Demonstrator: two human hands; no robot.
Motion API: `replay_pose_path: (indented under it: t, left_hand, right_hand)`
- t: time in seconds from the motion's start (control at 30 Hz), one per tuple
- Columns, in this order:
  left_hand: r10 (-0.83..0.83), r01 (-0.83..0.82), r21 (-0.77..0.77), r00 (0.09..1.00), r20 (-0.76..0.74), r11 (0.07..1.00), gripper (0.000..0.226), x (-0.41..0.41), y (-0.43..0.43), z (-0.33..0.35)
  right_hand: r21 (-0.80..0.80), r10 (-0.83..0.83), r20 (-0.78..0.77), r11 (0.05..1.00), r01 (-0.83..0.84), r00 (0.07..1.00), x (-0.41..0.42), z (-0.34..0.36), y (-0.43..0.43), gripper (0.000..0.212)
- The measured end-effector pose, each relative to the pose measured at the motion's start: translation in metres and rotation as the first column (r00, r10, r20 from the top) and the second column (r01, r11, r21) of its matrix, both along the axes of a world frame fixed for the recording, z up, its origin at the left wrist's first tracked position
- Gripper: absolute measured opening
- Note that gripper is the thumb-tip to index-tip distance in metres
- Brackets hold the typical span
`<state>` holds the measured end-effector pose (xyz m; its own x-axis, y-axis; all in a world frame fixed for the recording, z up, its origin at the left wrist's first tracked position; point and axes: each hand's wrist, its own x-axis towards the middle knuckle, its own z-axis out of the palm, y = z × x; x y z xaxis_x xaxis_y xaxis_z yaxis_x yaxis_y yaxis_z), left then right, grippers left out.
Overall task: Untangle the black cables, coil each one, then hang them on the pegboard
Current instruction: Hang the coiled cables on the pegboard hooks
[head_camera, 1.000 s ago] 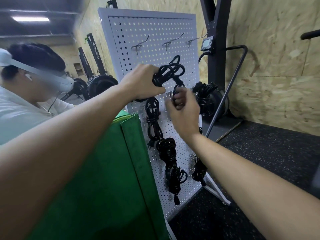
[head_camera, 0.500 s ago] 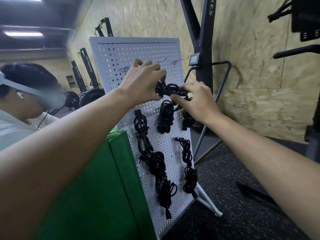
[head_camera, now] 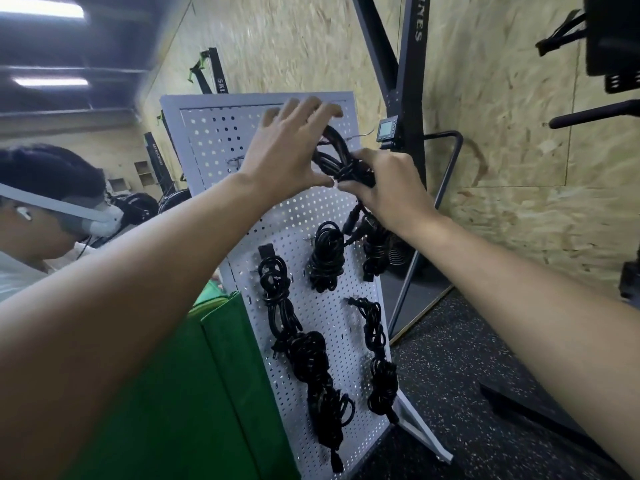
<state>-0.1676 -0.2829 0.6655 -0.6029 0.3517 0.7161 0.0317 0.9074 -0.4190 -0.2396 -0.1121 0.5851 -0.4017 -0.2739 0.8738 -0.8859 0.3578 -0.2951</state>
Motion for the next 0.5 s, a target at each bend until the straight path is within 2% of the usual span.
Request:
replay_pose_path:
  t: [0.13,0.2,0.27,0.37,0.5]
  left_hand:
    - [-0.064,0.027,0.242,0.987,0.145,0.970,0.116,-0.003,-0.021,0.024]
    - [-0.063,-0.023,0.343,0.969,0.238,0.939,0.121,-0.007,-0.029,0.029]
    - [-0.030,-0.096,0.385,0.950,0.310,0.918,0.125,-0.013,-0.032,0.032]
    - [0.025,-0.185,0.354,0.911,0.412,0.917,0.123,-0.024,-0.033,0.039]
    - [-0.034,-0.185,0.444,0.897,0.440,0.876,0.127,-0.028,-0.034,0.042]
  right_hand:
    - [-0.089,-0.018,-0.006,0.996,0.017,1.000,-0.023,0.004,-0.004,0.042]
    - [-0.082,-0.026,0.003,0.996,0.026,1.000,-0.032,0.010,-0.009,0.042]
    - [-0.047,-0.026,-0.024,0.999,0.025,0.999,-0.041,0.017,-0.015,0.040]
    - [-0.026,-0.010,-0.059,1.000,0.008,0.998,-0.051,0.022,-0.025,0.042]
    - [-0.040,-0.010,-0.049,0.999,0.008,0.999,-0.063,0.021,-0.032,0.040]
